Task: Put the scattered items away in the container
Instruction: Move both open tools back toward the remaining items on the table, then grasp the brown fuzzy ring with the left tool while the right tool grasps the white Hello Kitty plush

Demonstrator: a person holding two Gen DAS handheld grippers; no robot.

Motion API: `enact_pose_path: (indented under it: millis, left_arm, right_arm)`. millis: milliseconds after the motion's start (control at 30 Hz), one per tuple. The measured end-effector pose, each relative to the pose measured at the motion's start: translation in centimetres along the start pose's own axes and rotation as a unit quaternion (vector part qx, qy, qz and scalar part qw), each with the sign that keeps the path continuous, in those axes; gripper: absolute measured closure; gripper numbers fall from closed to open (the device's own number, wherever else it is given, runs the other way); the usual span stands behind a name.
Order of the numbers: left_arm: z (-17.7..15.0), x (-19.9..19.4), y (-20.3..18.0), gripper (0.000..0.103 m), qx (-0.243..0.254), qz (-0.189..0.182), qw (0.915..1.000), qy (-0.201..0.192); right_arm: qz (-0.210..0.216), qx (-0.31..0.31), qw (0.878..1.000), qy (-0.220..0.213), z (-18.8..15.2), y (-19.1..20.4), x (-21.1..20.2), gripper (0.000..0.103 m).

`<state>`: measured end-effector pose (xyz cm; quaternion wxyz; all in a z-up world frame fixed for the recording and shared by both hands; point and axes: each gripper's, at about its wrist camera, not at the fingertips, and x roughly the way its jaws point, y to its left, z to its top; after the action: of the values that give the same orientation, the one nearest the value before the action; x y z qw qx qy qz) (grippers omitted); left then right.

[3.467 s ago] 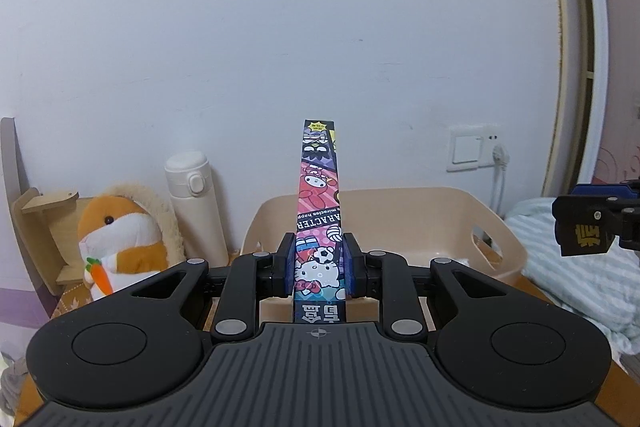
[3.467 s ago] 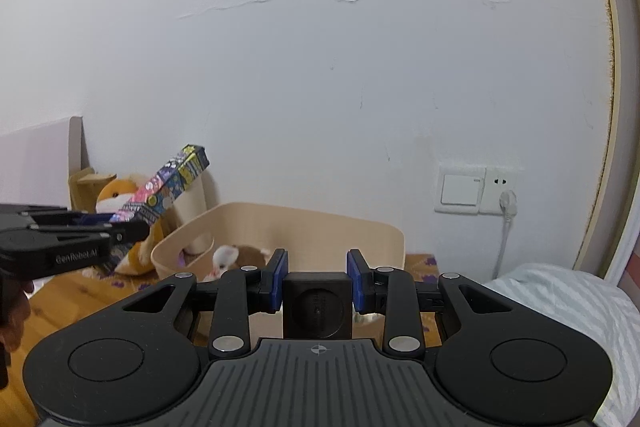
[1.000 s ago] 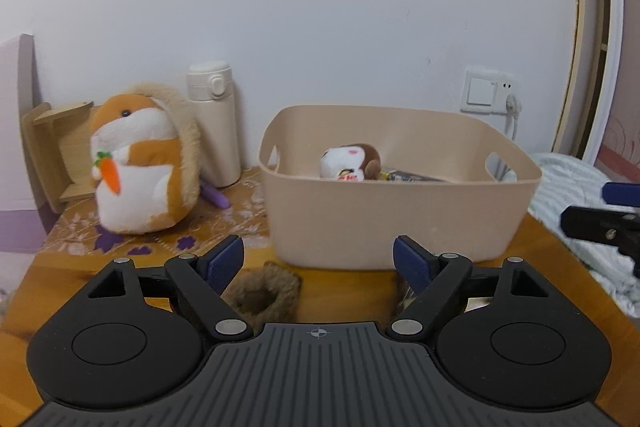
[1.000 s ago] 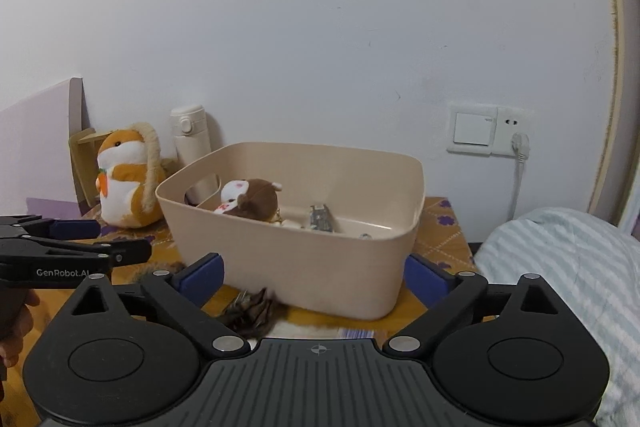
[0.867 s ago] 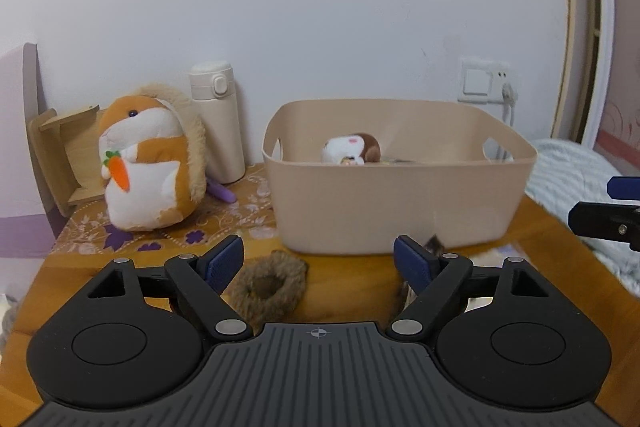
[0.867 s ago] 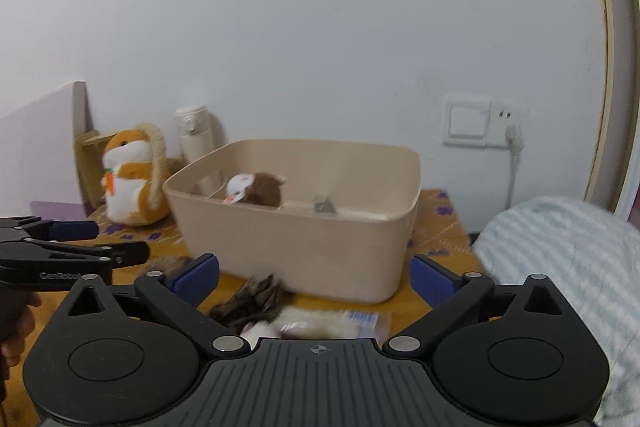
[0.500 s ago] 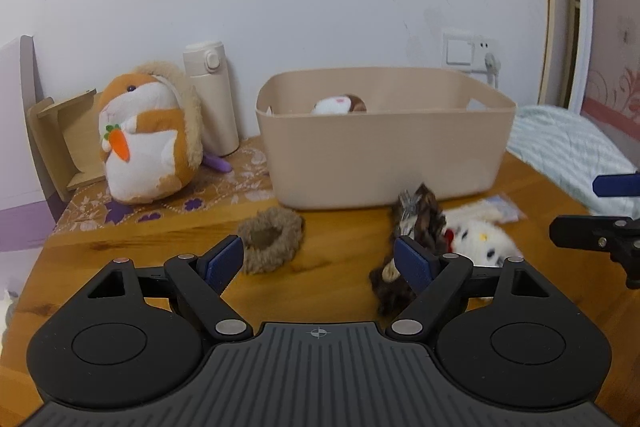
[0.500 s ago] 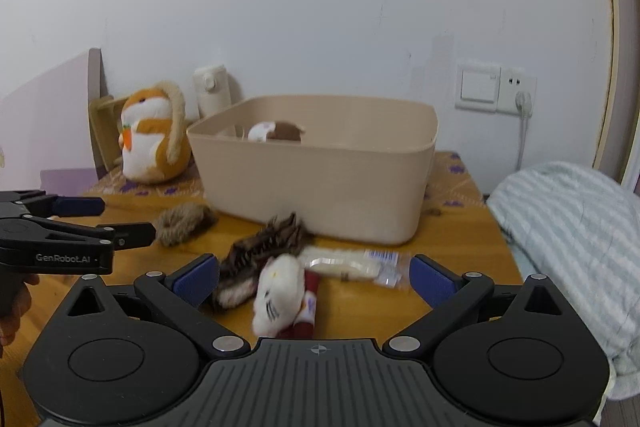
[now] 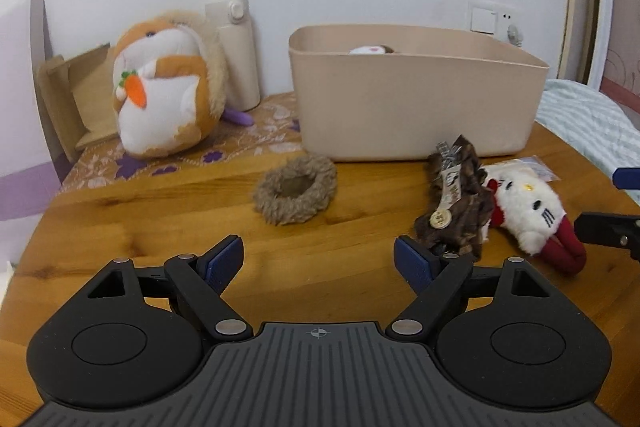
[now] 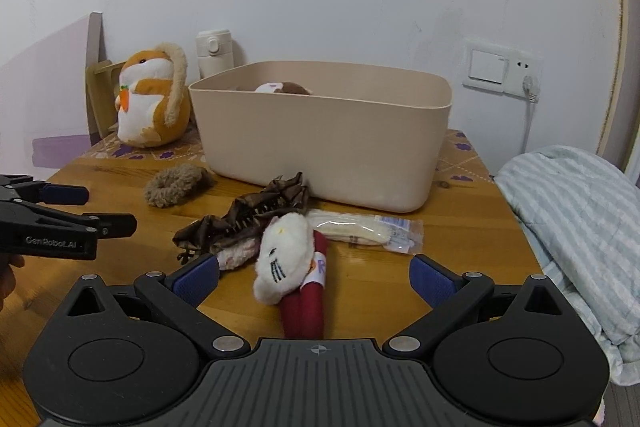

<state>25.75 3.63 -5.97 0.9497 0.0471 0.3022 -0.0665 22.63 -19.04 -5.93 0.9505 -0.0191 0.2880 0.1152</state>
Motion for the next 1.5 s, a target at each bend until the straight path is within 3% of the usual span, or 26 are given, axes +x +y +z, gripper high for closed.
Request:
enact_pose_path:
  millis: [500,1033,1267,1333,1433,1500]
  left_arm:
    - [-0.5,4.2,1.3,0.019,-0.016,-0.013,0.9993,0.031]
    - [2.0,9.4,2.4,0.019,-0.024,-0.016,0.9992,0.027]
    - [2.3,10.4,2.0,0.020,-0.009,-0.017,0.9997,0.015]
    - [2.4,10.5,1.9,0.026,-0.007,-0.021,0.9997,0.014]
    - [2.4,10.2,1.6,0.053,-0.002,-0.029,0.9996,0.005]
    - [2.4,10.0,1.4,0.070,-0.001,-0.032,0.9995,0.004]
  right_arm:
    - [-0.010,-0.005,0.999,0.034,-0.8,1.0,3.7,0.000]
    - [-0.029,-0.007,0.999,0.044,-0.8,1.0,6.4,0.001]
    - [-0.030,0.008,0.998,0.053,-0.8,0.4,7.3,0.012]
    - [-0.030,0.011,0.998,0.052,-0.8,0.3,7.4,0.015]
    - [-0.033,0.009,0.998,0.048,-0.8,0.3,7.3,0.028]
    - [-0.033,0.009,0.998,0.045,-0.8,0.3,7.2,0.053]
